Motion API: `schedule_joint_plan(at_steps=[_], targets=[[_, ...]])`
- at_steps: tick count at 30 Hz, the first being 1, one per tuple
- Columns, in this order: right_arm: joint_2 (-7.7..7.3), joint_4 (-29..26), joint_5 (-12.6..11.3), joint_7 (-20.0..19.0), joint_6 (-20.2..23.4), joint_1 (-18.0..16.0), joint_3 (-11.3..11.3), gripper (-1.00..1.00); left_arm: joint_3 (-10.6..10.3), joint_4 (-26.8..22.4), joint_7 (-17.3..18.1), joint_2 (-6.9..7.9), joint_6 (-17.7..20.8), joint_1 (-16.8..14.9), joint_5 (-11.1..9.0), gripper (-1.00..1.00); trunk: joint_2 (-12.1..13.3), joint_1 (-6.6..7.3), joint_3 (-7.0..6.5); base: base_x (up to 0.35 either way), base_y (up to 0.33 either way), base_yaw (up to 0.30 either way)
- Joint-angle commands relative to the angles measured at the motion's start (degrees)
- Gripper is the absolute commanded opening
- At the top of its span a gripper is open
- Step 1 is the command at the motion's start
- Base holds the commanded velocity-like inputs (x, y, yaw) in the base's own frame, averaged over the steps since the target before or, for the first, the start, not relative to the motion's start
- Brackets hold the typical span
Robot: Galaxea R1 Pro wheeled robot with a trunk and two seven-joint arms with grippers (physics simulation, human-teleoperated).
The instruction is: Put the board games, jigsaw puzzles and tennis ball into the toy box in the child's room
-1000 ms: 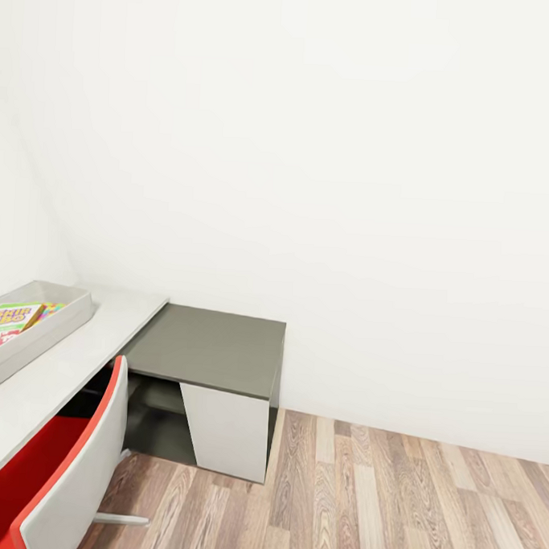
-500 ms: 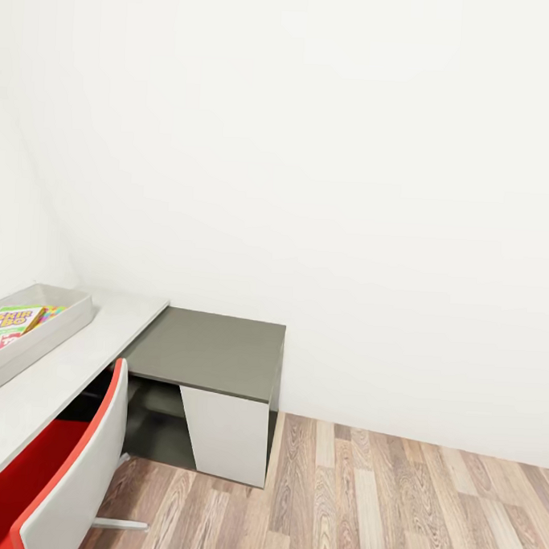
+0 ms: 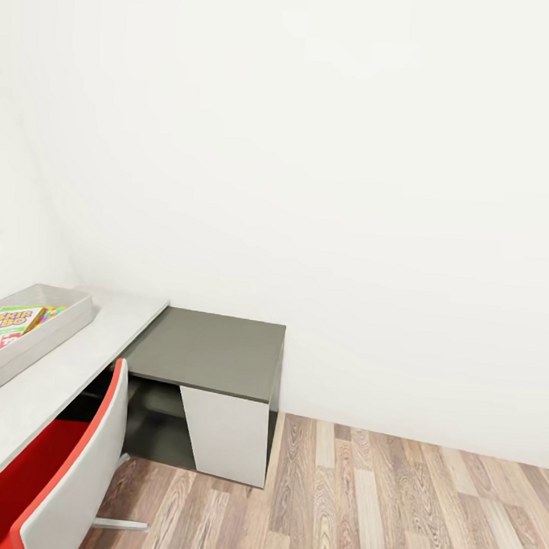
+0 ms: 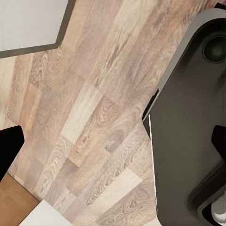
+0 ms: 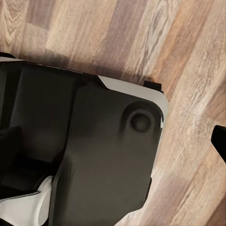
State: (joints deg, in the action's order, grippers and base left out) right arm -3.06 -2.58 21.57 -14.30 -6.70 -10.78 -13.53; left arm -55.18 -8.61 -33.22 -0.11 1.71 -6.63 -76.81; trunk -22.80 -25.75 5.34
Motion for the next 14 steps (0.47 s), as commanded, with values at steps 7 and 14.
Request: schedule_joint_plan(at_steps=[7,14], targets=[[0.42,0.1,0.5,-0.2,-0.2,0.0,-0.4,1.00,-0.4,-0.1,-0.4,0.02,0.1,0.0,-0.2,1.00,-0.1,-0.03,0.12,0.000,0.000,0.000],[0.49,0.1,0.4,-0.2,-0.2,0.0,-0.4,1.00,-0.4,-0.1,-0.4,0.02,0.1,0.0,-0.2,1.00,-0.1,-0.03,0.12,0.000,0.000,0.000]])
